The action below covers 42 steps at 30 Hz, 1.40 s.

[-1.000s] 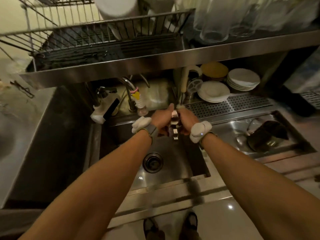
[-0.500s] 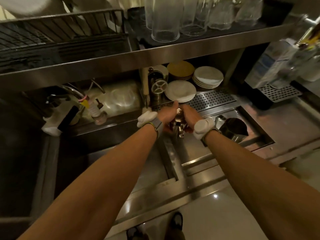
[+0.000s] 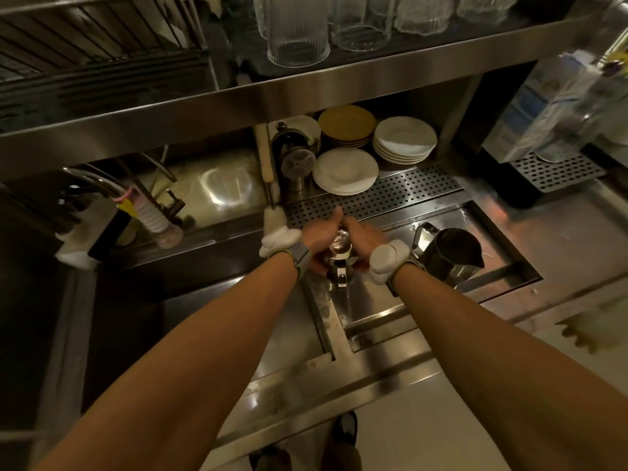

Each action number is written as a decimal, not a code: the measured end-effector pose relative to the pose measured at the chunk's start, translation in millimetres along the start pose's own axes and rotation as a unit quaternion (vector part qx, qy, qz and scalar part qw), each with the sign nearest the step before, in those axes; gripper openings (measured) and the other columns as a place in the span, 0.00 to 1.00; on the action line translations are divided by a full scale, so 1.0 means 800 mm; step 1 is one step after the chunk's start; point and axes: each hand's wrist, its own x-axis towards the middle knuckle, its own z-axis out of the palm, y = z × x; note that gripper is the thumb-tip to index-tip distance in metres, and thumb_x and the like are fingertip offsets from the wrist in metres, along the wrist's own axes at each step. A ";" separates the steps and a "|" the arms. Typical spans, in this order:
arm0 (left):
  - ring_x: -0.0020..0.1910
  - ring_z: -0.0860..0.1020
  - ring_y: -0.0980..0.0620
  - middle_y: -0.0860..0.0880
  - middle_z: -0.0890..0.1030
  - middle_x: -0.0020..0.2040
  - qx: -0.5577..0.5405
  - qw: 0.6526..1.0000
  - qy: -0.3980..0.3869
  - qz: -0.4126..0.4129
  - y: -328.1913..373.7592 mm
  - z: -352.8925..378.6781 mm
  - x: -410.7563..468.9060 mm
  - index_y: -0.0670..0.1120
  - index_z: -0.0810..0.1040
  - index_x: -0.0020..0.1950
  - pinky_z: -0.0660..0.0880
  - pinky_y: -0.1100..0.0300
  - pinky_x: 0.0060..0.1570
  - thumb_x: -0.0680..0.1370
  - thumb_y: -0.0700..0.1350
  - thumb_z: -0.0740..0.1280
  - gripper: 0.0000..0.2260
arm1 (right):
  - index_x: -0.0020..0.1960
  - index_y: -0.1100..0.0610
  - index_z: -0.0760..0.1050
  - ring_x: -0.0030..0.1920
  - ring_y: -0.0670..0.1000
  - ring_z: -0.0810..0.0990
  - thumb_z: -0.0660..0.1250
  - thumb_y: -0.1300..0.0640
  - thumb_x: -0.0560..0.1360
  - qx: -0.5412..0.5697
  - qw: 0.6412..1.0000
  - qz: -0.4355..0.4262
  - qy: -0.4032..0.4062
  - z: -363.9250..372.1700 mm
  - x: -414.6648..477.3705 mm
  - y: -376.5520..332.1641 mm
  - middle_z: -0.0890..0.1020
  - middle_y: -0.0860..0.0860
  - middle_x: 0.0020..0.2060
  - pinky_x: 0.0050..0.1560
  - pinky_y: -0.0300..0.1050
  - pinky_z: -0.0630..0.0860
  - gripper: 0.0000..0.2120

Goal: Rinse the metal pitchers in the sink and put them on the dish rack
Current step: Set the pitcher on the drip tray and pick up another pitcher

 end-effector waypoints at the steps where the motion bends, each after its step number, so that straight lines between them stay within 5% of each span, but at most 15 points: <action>1: 0.55 0.79 0.36 0.40 0.77 0.62 0.004 1.000 -0.001 -0.004 -0.001 0.001 -0.001 0.44 0.71 0.67 0.79 0.48 0.36 0.77 0.68 0.50 0.32 | 0.54 0.57 0.77 0.53 0.62 0.80 0.48 0.41 0.79 -0.007 1.000 0.008 -0.007 0.001 -0.003 0.000 0.81 0.60 0.55 0.58 0.58 0.76 0.26; 5: 0.58 0.77 0.32 0.36 0.76 0.63 0.012 0.999 -0.001 -0.037 -0.006 0.007 -0.001 0.41 0.70 0.68 0.78 0.40 0.50 0.76 0.69 0.49 0.36 | 0.57 0.58 0.78 0.53 0.62 0.80 0.48 0.39 0.79 0.003 1.000 0.008 -0.013 0.007 -0.007 0.009 0.81 0.61 0.54 0.59 0.59 0.75 0.28; 10: 0.59 0.77 0.35 0.37 0.77 0.60 0.047 0.999 0.021 -0.014 -0.010 0.003 0.003 0.39 0.72 0.65 0.77 0.46 0.47 0.78 0.68 0.47 0.36 | 0.58 0.60 0.76 0.55 0.61 0.78 0.48 0.47 0.81 -0.011 1.000 -0.009 0.002 0.004 -0.005 0.008 0.79 0.60 0.57 0.58 0.53 0.74 0.23; 12: 0.61 0.76 0.37 0.37 0.77 0.61 0.113 0.991 0.066 0.015 -0.008 0.003 0.008 0.37 0.73 0.64 0.75 0.48 0.56 0.79 0.65 0.46 0.35 | 0.59 0.60 0.74 0.57 0.60 0.77 0.48 0.49 0.82 -0.046 0.999 -0.009 -0.007 0.002 -0.008 0.004 0.78 0.60 0.59 0.56 0.50 0.71 0.21; 14: 0.61 0.76 0.38 0.36 0.77 0.62 0.184 0.974 0.121 0.055 -0.005 0.001 0.013 0.36 0.76 0.62 0.72 0.53 0.60 0.80 0.63 0.46 0.34 | 0.60 0.59 0.74 0.57 0.60 0.76 0.48 0.50 0.82 -0.079 0.997 -0.004 0.000 -0.003 -0.005 -0.002 0.77 0.60 0.60 0.53 0.49 0.71 0.20; 18: 0.56 0.78 0.40 0.39 0.80 0.56 0.319 0.918 0.158 0.177 0.036 0.030 -0.005 0.38 0.80 0.53 0.69 0.56 0.49 0.81 0.55 0.53 0.24 | 0.63 0.60 0.74 0.57 0.61 0.76 0.52 0.51 0.81 -0.107 0.993 -0.001 0.049 -0.051 -0.015 0.008 0.76 0.60 0.61 0.49 0.49 0.70 0.19; 21: 0.55 0.79 0.41 0.41 0.82 0.56 0.362 0.882 0.197 0.227 0.050 0.029 -0.005 0.42 0.82 0.50 0.72 0.54 0.49 0.79 0.46 0.59 0.13 | 0.51 0.62 0.79 0.48 0.59 0.78 0.60 0.50 0.77 -0.131 0.988 -0.020 0.073 -0.059 -0.015 0.000 0.81 0.58 0.48 0.44 0.47 0.71 0.17; 25: 0.53 0.75 0.46 0.40 0.77 0.64 0.398 0.874 0.061 0.272 0.066 0.051 -0.006 0.45 0.76 0.49 0.70 0.57 0.52 0.77 0.48 0.61 0.08 | 0.54 0.52 0.79 0.55 0.58 0.79 0.65 0.46 0.72 -0.208 0.970 -0.020 0.124 -0.092 -0.025 0.017 0.82 0.55 0.54 0.56 0.52 0.76 0.15; 29: 0.65 0.74 0.42 0.42 0.75 0.67 0.409 0.872 0.012 0.268 0.087 0.097 0.000 0.43 0.75 0.66 0.71 0.54 0.63 0.78 0.45 0.63 0.17 | 0.66 0.49 0.71 0.67 0.61 0.69 0.72 0.41 0.64 -0.262 0.948 0.033 0.176 -0.137 -0.028 0.052 0.74 0.56 0.64 0.66 0.58 0.68 0.33; 32: 0.68 0.72 0.42 0.42 0.72 0.70 0.437 0.861 -0.005 0.259 0.090 0.124 0.010 0.44 0.69 0.71 0.69 0.54 0.66 0.79 0.47 0.63 0.21 | 0.70 0.49 0.64 0.68 0.63 0.67 0.72 0.36 0.58 -0.271 0.947 0.067 0.159 -0.152 -0.022 0.089 0.70 0.57 0.67 0.65 0.62 0.67 0.45; 36: 0.68 0.72 0.43 0.42 0.73 0.70 0.449 0.853 -0.021 0.264 0.092 0.132 0.016 0.43 0.71 0.70 0.68 0.56 0.65 0.79 0.43 0.62 0.19 | 0.63 0.55 0.66 0.57 0.62 0.75 0.74 0.45 0.64 -0.248 0.954 0.062 0.153 -0.151 -0.027 0.108 0.73 0.58 0.59 0.47 0.49 0.72 0.33; 42: 0.67 0.73 0.43 0.43 0.73 0.69 0.410 0.866 0.002 0.287 0.094 0.113 0.011 0.44 0.69 0.70 0.70 0.54 0.64 0.78 0.44 0.63 0.20 | 0.61 0.52 0.69 0.57 0.60 0.75 0.76 0.46 0.61 -0.240 0.955 0.033 0.169 -0.154 -0.035 0.075 0.76 0.56 0.56 0.53 0.53 0.77 0.33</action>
